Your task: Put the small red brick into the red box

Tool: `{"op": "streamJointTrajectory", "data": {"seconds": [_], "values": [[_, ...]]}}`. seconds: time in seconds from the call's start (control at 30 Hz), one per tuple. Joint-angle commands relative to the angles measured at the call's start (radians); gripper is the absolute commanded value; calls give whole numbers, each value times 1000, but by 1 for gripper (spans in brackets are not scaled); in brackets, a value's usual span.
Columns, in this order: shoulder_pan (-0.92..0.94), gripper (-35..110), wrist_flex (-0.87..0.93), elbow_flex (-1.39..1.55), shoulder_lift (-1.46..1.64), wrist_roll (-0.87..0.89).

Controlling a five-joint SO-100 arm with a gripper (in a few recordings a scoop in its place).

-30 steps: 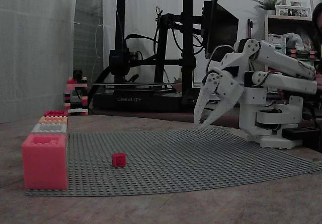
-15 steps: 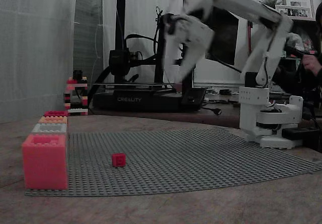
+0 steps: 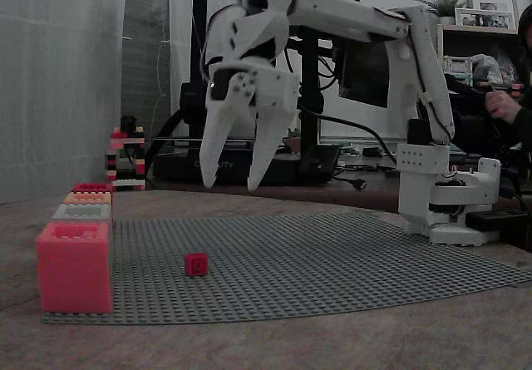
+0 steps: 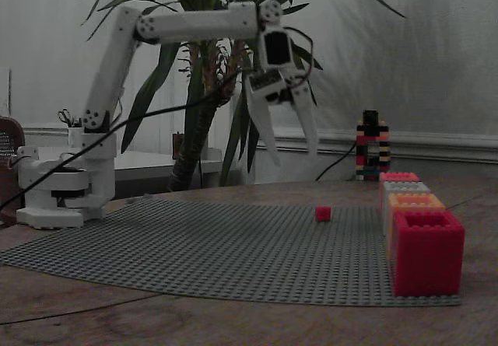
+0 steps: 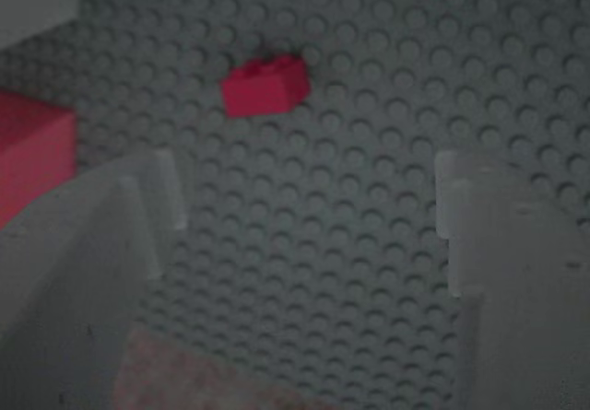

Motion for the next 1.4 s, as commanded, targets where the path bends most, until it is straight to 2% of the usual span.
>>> {"op": "streamJointTrajectory", "data": {"seconds": [0.0,0.37,1.37], "values": [[-26,25,34,-178,-63,3],[-35,24,51,-411,-273,-81],[-38,23,55,-644,-532,-130]]}}
